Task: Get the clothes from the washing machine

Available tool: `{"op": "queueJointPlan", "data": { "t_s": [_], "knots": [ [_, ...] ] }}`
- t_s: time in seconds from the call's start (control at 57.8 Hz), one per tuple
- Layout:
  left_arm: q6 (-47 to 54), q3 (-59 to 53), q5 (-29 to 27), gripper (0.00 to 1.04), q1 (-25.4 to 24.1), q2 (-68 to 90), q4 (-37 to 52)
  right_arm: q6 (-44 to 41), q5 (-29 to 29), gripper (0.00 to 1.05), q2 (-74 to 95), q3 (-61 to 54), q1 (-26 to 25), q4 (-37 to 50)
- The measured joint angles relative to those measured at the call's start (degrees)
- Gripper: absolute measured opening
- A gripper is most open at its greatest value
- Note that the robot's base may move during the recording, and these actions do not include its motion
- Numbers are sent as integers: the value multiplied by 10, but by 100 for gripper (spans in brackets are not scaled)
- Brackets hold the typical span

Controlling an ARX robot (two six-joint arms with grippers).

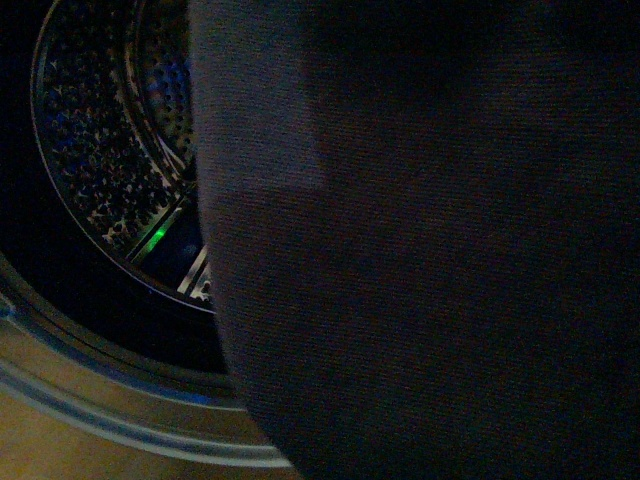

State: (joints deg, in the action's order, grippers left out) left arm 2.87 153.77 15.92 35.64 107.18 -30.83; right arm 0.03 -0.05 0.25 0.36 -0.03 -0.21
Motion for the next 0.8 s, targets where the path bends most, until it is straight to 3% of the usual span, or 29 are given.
{"op": "queueJointPlan", "data": {
  "t_s": [0.225,0.38,0.484,0.795],
  "knots": [
    [-2,12,0,6,0,1,-1,4,-17,97,2,0,-5,4],
    [-2,13,0,6,0,1,-1,103,-274,97,55,12,-85,110],
    [-2,13,0,6,0,1,-1,137,-348,97,90,48,-87,154],
    [-2,13,-1,6,0,1,-1,143,-310,97,164,163,-7,217]
  ]
}}
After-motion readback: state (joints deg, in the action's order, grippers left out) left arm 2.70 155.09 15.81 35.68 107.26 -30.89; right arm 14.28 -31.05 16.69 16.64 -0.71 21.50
